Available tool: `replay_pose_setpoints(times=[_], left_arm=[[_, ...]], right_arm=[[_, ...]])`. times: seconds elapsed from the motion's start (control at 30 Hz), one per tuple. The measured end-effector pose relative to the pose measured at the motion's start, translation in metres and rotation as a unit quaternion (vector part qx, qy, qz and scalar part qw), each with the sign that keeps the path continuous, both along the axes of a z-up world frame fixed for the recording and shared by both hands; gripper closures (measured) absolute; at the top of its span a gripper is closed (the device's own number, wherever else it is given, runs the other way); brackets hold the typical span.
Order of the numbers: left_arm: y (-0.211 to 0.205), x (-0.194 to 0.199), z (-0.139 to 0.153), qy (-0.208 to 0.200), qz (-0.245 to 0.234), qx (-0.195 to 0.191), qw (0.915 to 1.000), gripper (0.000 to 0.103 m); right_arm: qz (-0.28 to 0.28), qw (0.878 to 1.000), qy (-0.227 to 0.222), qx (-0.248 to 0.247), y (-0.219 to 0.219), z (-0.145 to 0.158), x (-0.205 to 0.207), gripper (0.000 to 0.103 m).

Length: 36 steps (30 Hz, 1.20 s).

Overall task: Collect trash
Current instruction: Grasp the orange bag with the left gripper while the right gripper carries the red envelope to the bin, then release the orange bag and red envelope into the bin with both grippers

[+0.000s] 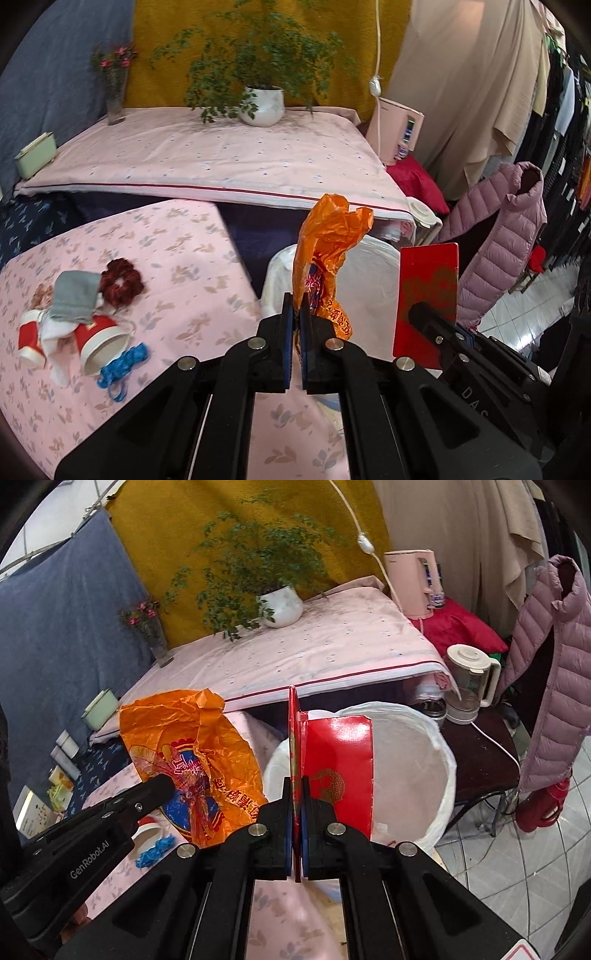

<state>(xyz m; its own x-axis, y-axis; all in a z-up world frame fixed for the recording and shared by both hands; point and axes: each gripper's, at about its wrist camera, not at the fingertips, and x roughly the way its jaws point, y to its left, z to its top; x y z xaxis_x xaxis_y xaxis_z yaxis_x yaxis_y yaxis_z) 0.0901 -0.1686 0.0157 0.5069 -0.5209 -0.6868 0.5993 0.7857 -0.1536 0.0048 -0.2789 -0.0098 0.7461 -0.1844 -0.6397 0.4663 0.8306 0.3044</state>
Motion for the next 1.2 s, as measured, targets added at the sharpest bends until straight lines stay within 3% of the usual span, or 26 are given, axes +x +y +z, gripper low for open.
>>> replay_pose_setpoints(times=[0.43, 0.5, 0.57, 0.77, 1.03, 1.2], left_arm=[[-0.049, 0.030, -0.027, 0.035, -0.031, 0.000, 0.9989, 0.098], [-0.049, 0.033, -0.030, 0.039, -0.026, 0.004, 0.9989, 0.083], [-0.047, 0.034, -0.030, 0.039, -0.018, 0.004, 0.9990, 0.060], [-0.042, 0.033, -0.027, 0.020, -0.007, 0.011, 0.9997, 0.057], [-0.030, 0.036, -0.024, 0.005, 0.012, 0.021, 0.9997, 0.053], [-0.019, 0.036, -0.023, -0.006, 0.028, 0.027, 0.9992, 0.044]], right_arm=[[-0.027, 0.999, 0.028, 0.022, -0.042, -0.029, 0.018, 0.100], [-0.026, 0.999, 0.030, 0.021, -0.042, -0.030, 0.021, 0.100], [-0.027, 0.999, 0.032, 0.019, -0.042, -0.031, 0.024, 0.100], [-0.025, 0.999, 0.035, 0.016, -0.043, -0.031, 0.032, 0.100], [-0.019, 0.999, 0.037, 0.007, -0.039, -0.028, 0.042, 0.092], [-0.026, 0.999, 0.029, -0.002, -0.034, -0.022, 0.041, 0.063]])
